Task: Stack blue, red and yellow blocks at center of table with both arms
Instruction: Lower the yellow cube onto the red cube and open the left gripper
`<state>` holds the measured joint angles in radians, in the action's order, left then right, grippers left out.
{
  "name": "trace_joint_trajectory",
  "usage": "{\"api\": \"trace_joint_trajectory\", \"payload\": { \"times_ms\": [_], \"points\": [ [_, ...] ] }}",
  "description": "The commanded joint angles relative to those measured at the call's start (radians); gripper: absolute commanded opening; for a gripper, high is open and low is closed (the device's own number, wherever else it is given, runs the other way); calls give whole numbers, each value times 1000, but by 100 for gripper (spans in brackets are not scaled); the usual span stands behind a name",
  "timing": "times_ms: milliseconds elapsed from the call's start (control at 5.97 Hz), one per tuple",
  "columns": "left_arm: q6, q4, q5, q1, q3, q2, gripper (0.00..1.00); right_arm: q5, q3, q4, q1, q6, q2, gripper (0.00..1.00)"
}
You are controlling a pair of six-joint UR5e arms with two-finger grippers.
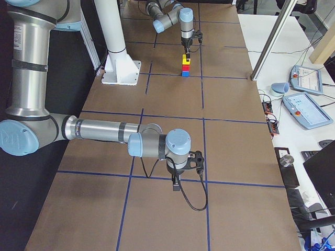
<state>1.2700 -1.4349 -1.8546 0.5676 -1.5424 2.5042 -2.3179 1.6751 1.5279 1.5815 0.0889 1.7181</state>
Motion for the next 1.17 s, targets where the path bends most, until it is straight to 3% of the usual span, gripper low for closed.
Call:
{"api": "trace_joint_trajectory", "payload": {
  "times_ms": [0,503,1005],
  "points": [
    [3,-13,0,0,4,1,5,0,0,0,0,0,0,100],
    [5,-15,0,1,4,1,45,0,0,-2,0,2,0,100],
    [8,-13,0,3,4,2,100,0,-2,0,0,0,0,100]
  ]
}}
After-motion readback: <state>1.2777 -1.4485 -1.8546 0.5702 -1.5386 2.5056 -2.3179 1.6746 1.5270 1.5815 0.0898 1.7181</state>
